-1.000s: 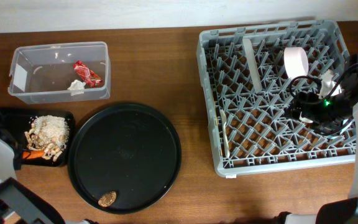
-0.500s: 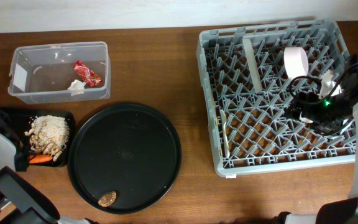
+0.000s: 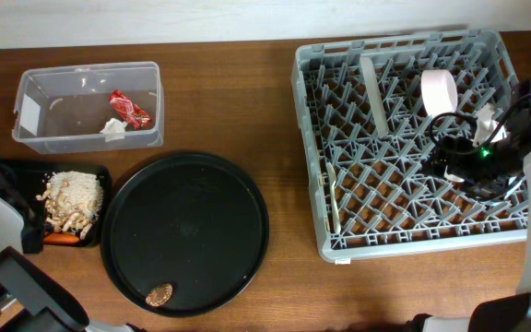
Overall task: Sort waste into correct bins and load items into the dishwasher rack
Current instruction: 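Move left gripper back to platter and grasp the brown mushroom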
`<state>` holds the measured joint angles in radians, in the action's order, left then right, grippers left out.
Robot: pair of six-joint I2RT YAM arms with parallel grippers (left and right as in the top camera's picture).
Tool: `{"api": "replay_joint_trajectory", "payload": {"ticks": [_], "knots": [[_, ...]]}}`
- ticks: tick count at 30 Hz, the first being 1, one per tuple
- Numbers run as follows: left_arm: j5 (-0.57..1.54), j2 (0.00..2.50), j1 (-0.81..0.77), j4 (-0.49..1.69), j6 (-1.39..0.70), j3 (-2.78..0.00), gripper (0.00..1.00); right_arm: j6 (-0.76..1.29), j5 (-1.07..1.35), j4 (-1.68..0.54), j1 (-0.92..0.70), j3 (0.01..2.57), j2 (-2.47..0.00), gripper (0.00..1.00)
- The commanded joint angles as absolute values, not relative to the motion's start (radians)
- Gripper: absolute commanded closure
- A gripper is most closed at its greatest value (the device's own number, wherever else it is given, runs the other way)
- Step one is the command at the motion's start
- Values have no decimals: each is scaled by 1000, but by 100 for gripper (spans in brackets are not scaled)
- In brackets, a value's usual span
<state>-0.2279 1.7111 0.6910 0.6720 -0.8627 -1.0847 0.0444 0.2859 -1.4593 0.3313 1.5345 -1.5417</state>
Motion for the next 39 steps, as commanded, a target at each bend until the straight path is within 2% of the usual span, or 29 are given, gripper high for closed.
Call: {"api": "replay_joint_trajectory", "payload": {"ticks": [1,9,12,15,16,23,24,26,30,39], "knots": [[-225,1718,687,674,-857,-1100,53,34,276,-1462,334,1530,-1542,16],[-142,1670,681,674,-822,-1112,52,34,276,-1462,334,1530,-1542,16],[-126,1591,630,674,-804,-1121,51,34,276,-1461,334,1530,-1542,16],[-115,1521,543,679,-765,-1121,38,34,276,-1461,334,1530,-1542,16],[-116,1504,510,693,-754,-1121,38,33,276,-1462,334,1530,-1542,16],[-68,1472,217,1115,-750,-1100,36,34,276,-1462,334,1530,-1542,16],[-34,1472,181,1169,-750,-1080,31,34,276,-1462,334,1530,-1542,16],[53,1471,125,1232,-749,-1021,29,34,276,-1462,334,1530,-1542,16],[152,1471,88,1222,-750,-879,30,34,277,-1462,334,1530,-1542,16],[154,1471,60,1176,-743,-691,30,34,277,-1461,334,1530,-1542,16]]}}
